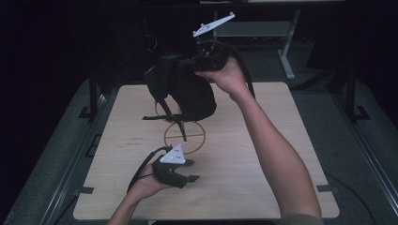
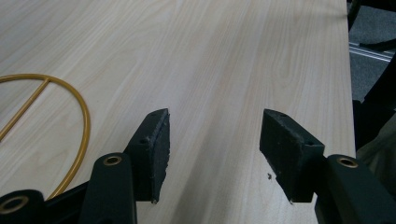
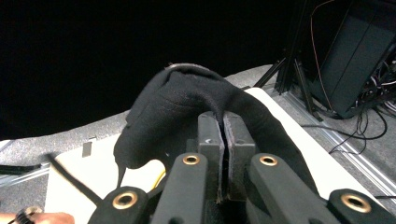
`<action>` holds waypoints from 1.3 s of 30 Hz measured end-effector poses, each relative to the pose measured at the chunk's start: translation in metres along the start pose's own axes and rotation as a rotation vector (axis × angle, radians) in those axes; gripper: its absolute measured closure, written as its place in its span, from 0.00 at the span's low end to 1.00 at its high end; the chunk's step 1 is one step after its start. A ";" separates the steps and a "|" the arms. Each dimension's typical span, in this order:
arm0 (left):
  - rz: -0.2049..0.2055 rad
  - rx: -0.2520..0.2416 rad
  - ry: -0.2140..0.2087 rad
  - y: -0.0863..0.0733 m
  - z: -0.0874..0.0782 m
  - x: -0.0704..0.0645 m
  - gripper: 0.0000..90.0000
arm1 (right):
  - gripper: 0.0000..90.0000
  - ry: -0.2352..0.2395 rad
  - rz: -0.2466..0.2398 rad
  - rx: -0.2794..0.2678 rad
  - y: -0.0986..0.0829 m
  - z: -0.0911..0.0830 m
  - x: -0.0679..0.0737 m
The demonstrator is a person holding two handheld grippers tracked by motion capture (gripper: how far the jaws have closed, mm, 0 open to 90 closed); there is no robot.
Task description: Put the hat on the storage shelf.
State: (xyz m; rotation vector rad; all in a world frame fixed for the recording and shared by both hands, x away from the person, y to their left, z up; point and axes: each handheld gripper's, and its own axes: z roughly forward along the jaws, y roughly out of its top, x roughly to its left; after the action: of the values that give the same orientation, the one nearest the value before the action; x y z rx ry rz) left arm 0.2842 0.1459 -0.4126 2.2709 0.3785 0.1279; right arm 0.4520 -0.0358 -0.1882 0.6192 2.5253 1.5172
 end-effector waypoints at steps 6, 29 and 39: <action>0.010 0.007 0.001 -0.001 0.000 0.000 0.47 | 0.97 -0.002 0.004 0.025 0.002 0.021 -0.001; 0.008 -0.003 0.006 -0.005 0.000 -0.001 0.46 | 0.45 -0.006 0.048 0.073 -0.010 0.056 0.001; -0.015 -0.017 0.022 -0.006 -0.003 0.000 0.42 | 0.39 -0.008 0.085 0.057 -0.028 0.031 -0.003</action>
State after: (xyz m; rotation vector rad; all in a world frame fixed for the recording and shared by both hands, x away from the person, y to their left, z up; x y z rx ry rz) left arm 0.2827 0.1517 -0.4150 2.2515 0.4045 0.1484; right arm 0.4570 -0.0237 -0.2278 0.7486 2.5746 1.4708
